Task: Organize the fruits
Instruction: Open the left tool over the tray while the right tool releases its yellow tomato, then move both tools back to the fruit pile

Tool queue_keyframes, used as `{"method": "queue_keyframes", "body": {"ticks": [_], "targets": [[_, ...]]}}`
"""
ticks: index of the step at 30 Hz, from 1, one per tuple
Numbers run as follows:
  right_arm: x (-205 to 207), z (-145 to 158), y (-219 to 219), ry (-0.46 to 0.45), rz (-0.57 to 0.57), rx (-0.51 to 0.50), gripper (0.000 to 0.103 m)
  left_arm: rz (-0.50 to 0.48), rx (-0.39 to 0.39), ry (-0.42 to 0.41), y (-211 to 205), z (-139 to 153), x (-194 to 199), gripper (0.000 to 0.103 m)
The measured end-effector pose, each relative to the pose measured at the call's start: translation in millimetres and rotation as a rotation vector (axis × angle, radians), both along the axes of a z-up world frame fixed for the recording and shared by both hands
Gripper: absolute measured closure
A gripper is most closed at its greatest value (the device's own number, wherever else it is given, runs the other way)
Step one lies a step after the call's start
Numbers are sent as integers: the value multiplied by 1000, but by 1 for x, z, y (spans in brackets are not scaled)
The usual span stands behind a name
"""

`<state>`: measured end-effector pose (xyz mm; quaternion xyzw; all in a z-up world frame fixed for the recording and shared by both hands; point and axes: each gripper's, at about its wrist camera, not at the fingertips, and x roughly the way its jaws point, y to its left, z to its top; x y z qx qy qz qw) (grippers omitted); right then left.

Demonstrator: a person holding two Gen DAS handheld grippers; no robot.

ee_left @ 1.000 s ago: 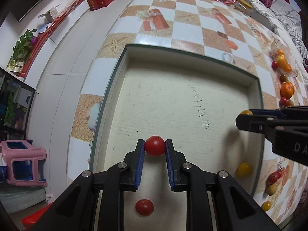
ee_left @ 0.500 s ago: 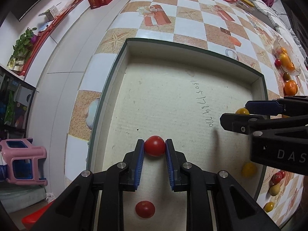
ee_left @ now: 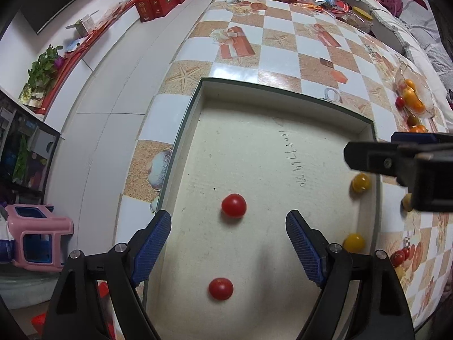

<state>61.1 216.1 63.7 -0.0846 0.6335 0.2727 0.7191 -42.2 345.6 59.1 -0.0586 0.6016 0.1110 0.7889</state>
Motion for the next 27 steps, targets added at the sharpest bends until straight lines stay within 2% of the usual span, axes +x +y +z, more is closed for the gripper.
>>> {"method": "queue_keyframes", "body": {"ticks": [1, 10, 15, 22, 27], "targets": [[0, 4, -6, -6, -10, 6, 0, -9, 4, -1, -3, 2, -2, 19], [-3, 29, -76, -2, -122, 46, 0, -113, -6, -6, -52, 21, -8, 19], [-16, 30, -124, -17, -179, 9, 0, -212, -20, -9, -93, 27, -13, 19], [-53, 7, -200, 24, -239, -86, 0, -340, -59, 5, -149, 25, -18, 19], [-68, -11, -231, 68, -286, -105, 0, -392, -70, 30, -182, 18, -25, 19]]}}
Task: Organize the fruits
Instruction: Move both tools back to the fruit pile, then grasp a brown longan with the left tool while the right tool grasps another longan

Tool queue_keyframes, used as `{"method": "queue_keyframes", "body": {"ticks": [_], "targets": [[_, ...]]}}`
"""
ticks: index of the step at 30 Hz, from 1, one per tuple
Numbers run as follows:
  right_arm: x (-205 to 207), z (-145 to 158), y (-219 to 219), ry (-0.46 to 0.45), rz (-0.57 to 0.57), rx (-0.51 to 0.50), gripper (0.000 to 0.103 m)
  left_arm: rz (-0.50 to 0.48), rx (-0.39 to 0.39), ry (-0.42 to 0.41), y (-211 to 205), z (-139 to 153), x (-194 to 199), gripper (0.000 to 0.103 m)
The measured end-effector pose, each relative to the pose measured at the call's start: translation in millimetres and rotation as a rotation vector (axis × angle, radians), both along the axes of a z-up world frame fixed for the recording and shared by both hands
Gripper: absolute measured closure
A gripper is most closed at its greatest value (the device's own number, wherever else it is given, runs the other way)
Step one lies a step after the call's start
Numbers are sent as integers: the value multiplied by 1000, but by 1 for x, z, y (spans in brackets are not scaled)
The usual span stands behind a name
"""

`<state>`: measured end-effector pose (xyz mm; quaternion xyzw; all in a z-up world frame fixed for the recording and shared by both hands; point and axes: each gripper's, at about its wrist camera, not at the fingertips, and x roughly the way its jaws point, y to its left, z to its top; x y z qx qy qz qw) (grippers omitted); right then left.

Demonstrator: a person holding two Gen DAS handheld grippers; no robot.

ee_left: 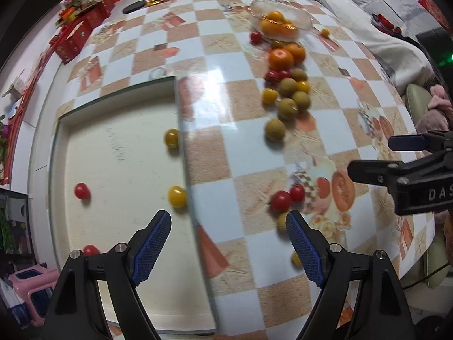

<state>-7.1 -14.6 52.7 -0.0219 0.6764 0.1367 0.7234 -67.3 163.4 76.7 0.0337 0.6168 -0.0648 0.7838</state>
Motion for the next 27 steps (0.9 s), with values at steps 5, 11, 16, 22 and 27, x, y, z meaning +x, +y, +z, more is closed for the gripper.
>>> {"method": "queue_keyframes", "body": {"ticks": [5, 11, 16, 22, 27], "targets": [[11, -8, -9, -1, -16, 13, 0, 26, -13, 44, -15, -14, -3, 19], [25, -17, -1, -3, 31, 32, 6, 88, -45, 95, -21, -32, -4, 19], [30, -24, 5, -6, 69, 29, 14, 100, -32, 125, -30, -45, 0, 35], [50, -37, 10, -2, 56, 42, 33, 132, -28, 144, -35, -57, 3, 35], [65, -43, 20, -34, 73, 49, 41, 144, -16, 137, -42, -65, -2, 35]]}}
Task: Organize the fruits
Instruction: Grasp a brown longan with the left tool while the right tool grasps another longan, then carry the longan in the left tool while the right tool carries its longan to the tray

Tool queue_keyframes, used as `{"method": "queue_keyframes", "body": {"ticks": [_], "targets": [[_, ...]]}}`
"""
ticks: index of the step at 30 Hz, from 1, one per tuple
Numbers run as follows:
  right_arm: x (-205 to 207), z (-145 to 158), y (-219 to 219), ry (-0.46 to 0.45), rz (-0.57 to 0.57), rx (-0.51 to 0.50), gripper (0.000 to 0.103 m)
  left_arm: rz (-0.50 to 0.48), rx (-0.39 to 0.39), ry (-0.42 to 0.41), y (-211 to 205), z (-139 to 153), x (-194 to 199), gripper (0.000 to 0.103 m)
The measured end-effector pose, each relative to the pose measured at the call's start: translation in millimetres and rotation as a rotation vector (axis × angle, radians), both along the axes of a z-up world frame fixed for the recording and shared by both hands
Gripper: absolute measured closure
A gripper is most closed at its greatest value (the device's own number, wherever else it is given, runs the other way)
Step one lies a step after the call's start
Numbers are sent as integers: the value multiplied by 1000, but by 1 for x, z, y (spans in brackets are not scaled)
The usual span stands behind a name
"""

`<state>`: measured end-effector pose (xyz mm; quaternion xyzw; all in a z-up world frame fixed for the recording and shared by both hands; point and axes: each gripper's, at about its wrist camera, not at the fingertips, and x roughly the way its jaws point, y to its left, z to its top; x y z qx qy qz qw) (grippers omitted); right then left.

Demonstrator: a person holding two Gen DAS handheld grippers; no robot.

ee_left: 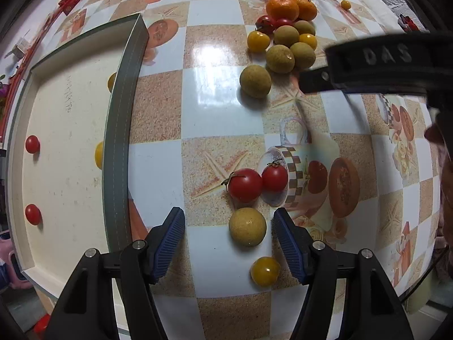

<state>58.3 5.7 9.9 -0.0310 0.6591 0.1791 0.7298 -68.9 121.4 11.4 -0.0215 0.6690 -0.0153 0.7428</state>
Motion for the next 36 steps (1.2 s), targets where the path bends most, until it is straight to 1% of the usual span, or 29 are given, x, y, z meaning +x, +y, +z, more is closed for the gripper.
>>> {"method": "queue_keyframes", "body": {"ticks": [1, 4, 5, 6, 7, 8, 9, 10, 15, 24, 25, 26, 27, 29, 33, 36], "targets": [[3, 1, 2, -10, 1, 3, 42, -2, 5, -4, -2, 0, -1, 36], [12, 2, 6, -23, -5, 23, 43, 3, 20, -14, -8, -1, -1, 47], [14, 2, 8, -28, -3, 24, 44, 6, 20, -15, -8, -1, -1, 50], [16, 2, 10, -33, 1, 24, 46, 13, 18, -14, -8, 0, 1, 50], [18, 2, 13, -37, 6, 23, 54, 17, 19, -13, -8, 1, 1, 52], [19, 2, 15, -40, 11, 27, 69, 20, 22, -13, -8, 3, 2, 55], [18, 2, 17, -36, 15, 34, 73, 22, 29, -14, -7, 3, 3, 57], [18, 2, 18, -34, 18, 35, 73, 26, 33, -16, -6, 2, 3, 60], [13, 3, 18, -23, 6, 64, 73, 33, 9, -16, 5, 1, 0, 60], [-13, 7, -14, 12, -80, 117, 73, 8, 24, -17, 5, 4, -2, 60], [-14, 7, -16, 16, -87, 120, 73, 3, 27, -17, 4, 4, -3, 62], [-16, 7, -18, 19, -94, 122, 73, 1, 32, -19, 3, 4, -4, 71], [-20, 8, -22, 21, -98, 123, 73, -1, 28, -20, 2, 4, -5, 77], [-23, 9, -24, 24, -101, 124, 73, 0, 6, -13, 1, 5, -6, 76], [-30, 14, -28, 29, -102, 125, 73, 6, -12, -8, 5, 7, -8, 76], [-34, 19, -28, 36, -102, 131, 73, 14, -25, -18, 12, 18, -10, 76]]}}
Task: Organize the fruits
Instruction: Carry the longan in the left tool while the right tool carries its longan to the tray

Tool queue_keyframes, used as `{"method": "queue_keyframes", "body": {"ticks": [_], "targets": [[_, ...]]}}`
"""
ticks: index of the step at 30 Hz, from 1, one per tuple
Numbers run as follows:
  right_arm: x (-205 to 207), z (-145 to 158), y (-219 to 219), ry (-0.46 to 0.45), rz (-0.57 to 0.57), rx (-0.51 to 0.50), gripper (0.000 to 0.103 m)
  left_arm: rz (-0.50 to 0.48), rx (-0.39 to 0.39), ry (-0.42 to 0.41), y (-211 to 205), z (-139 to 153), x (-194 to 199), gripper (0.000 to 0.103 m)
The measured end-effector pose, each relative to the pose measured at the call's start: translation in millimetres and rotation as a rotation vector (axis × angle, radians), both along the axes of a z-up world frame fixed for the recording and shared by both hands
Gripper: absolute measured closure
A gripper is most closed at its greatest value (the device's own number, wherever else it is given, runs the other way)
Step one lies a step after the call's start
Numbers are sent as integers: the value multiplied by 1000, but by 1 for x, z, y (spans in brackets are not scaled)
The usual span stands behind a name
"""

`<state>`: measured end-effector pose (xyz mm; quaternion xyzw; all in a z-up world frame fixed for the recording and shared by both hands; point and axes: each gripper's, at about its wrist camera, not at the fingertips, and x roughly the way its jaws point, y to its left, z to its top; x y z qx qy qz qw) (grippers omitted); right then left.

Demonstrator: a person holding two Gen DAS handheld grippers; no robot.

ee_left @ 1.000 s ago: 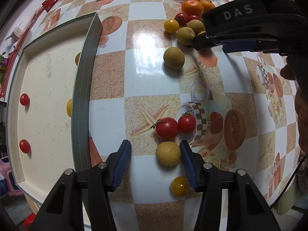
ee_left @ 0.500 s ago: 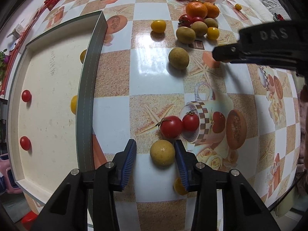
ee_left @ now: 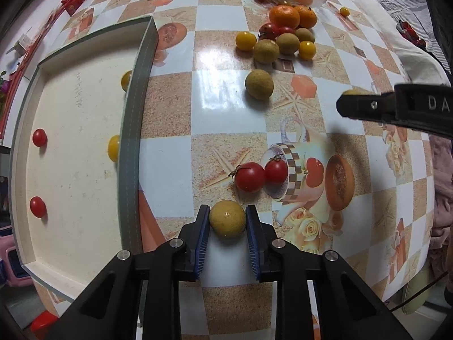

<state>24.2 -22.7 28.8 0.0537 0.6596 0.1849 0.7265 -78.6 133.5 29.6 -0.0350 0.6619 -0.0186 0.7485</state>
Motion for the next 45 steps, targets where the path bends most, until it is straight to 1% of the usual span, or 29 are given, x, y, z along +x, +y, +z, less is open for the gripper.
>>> {"method": "queue_keyframes", "body": {"ticks": [6, 11, 16, 22, 29, 33, 40, 45], "targets": [[-13, 12, 0, 10, 17, 3, 73, -14, -27, -46, 6, 25, -2, 76], [-21, 24, 9, 11, 45, -9, 73, 10, -41, -79, 22, 44, -2, 76], [-23, 35, 31, 0, 86, -10, 73, 34, -43, -103, 47, 56, 1, 76], [-20, 48, 68, -19, 147, -5, 73, 73, -30, -133, 80, 65, 0, 76], [-13, 58, 122, -36, 227, 10, 73, 134, 4, -157, 132, 68, 5, 76], [-5, 58, 154, -42, 266, 16, 73, 160, 36, -167, 161, 65, 17, 76], [15, 44, 202, -27, 300, 21, 73, 182, 74, -170, 196, 48, 54, 76], [32, 27, 224, -15, 308, -10, 73, 182, 101, -160, 207, 31, 82, 76]]}}
